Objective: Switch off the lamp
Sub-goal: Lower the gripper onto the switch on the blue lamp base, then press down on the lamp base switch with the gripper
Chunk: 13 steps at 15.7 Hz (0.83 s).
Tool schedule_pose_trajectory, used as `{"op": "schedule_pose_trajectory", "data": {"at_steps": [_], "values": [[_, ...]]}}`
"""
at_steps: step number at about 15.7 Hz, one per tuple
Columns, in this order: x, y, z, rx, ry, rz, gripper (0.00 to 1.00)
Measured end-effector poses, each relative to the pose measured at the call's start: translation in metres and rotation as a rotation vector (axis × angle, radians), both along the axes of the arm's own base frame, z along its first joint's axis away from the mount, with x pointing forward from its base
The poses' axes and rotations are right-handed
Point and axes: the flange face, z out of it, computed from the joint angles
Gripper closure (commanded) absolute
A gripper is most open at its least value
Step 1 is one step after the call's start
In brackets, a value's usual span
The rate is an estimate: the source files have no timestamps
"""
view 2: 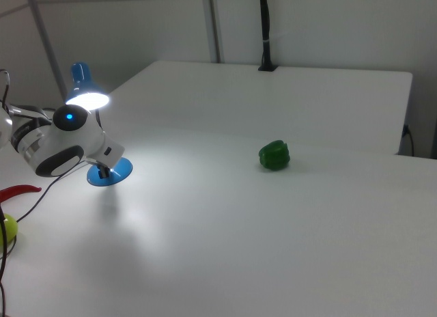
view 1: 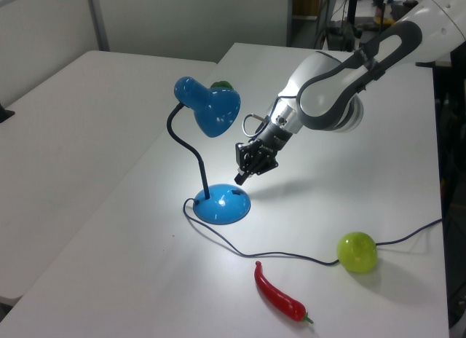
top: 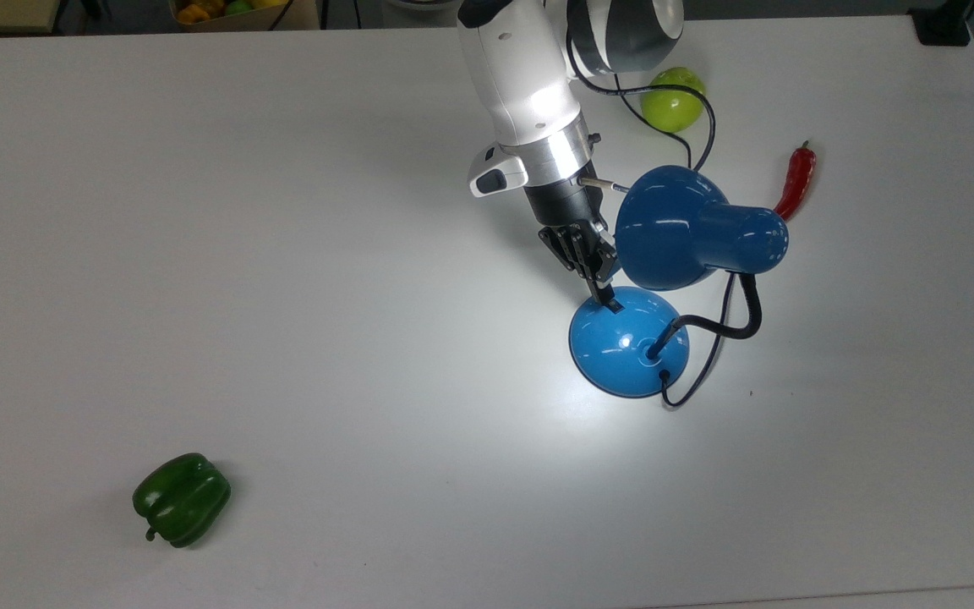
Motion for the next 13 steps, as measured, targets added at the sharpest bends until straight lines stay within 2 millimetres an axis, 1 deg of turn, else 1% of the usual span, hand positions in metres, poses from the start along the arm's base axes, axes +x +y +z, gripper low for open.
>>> {"op": "schedule_pose_trajectory", "data": {"at_steps": [8, 13], "values": [[0.001, 0.002, -0.004, 0.001, 0.004, 0.002, 1.00], [0.004, 0.011, -0.002, 0.007, -0.004, 0.012, 1.00]]}}
